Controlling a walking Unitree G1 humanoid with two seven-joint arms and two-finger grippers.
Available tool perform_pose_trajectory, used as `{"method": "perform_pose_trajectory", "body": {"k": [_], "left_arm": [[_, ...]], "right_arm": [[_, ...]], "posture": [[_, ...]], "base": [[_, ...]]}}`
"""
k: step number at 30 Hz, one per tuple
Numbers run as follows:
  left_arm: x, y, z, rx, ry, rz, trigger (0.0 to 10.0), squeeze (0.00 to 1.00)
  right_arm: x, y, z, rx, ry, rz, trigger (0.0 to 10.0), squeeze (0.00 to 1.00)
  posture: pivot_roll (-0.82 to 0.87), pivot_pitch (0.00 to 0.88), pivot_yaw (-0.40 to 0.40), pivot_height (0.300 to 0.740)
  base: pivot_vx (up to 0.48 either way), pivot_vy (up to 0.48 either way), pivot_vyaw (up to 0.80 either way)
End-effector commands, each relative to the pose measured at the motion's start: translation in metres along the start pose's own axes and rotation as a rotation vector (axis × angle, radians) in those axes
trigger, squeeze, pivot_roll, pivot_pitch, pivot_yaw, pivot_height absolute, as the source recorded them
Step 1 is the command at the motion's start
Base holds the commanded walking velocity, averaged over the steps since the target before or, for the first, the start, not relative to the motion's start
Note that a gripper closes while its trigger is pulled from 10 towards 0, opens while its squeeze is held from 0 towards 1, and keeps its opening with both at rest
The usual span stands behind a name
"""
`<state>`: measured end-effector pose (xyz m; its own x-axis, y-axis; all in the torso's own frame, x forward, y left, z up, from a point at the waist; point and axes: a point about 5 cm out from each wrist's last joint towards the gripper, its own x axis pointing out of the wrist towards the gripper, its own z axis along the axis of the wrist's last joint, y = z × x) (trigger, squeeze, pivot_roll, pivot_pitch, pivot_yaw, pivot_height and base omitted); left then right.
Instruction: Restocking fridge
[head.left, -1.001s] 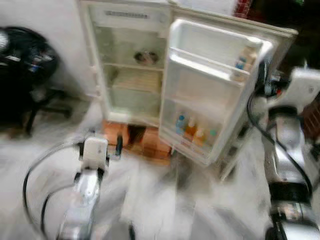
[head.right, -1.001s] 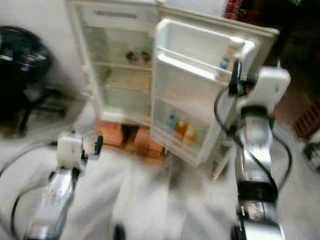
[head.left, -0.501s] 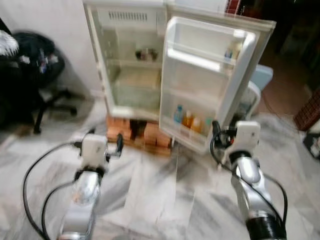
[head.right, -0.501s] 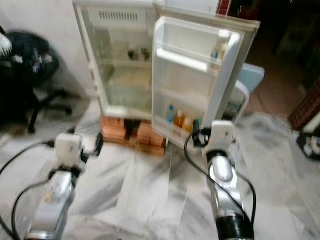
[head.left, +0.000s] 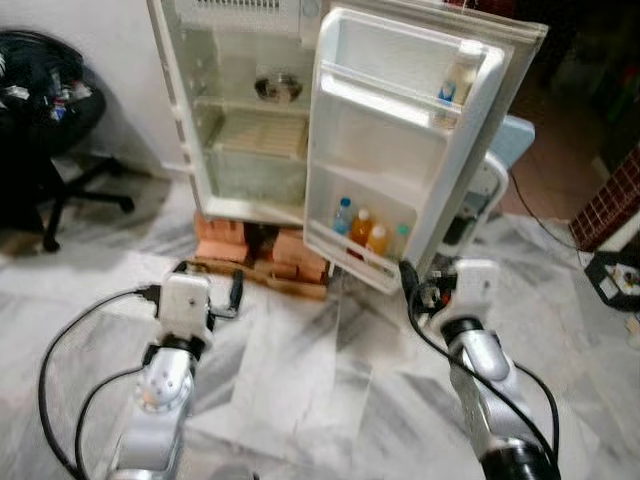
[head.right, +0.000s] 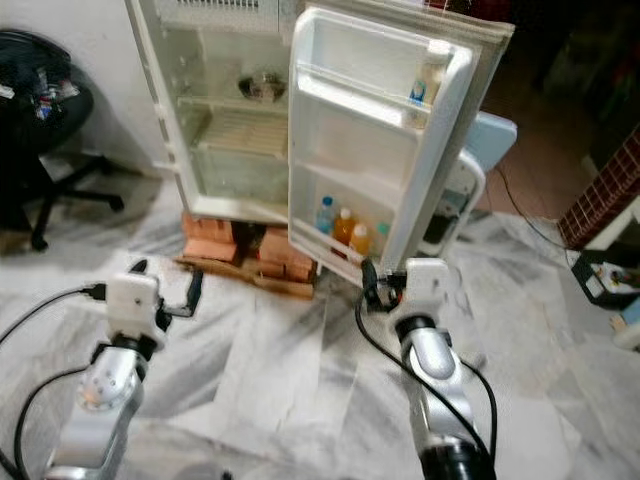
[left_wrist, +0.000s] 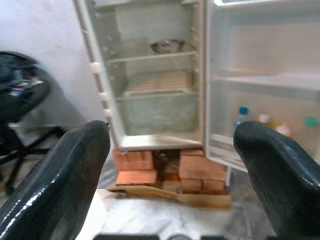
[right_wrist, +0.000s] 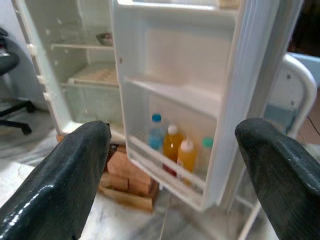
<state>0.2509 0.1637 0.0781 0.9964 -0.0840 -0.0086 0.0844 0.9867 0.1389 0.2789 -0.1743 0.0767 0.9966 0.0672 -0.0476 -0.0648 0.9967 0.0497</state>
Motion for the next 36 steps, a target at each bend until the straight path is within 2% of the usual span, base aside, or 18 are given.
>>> {"method": "perform_pose_trajectory", "body": {"k": [1, 12, 31, 36], "left_arm": [[0.0, -0.001, 0.0, 0.003, -0.001, -0.011, 10.0, 0.0], [-0.001, 0.0, -0.001, 0.005, 0.002, -0.013, 10.0, 0.0], [-0.002, -0.004, -0.004, 0.002, 0.016, -0.021, 10.0, 0.0], [-0.003, -0.004, -0.007, 0.003, 0.03, -0.019, 10.0, 0.0]], "right_arm": [[0.006, 0.001, 0.012, 0.011, -0.04, 0.018, 10.0, 0.0], [0.017, -0.003, 0.023, -0.007, -0.086, 0.042, 10.0, 0.0], [0.025, -0.009, 0.027, -0.04, -0.107, -0.001, 10.0, 0.0], [0.032, -0.01, 0.033, -0.04, -0.121, -0.024, 10.0, 0.0]], "posture": [[0.07, 0.0, -0.05, 0.74], [0.08, 0.0, -0.049, 0.74], [0.08, 0.0, -0.047, 0.74], [0.08, 0.0, -0.054, 0.74]], "base": [[0.36, -0.315, 0.76], [0.365, -0.307, 0.62], [0.366, -0.306, 0.0], [0.36, -0.31, 0.0]]}}
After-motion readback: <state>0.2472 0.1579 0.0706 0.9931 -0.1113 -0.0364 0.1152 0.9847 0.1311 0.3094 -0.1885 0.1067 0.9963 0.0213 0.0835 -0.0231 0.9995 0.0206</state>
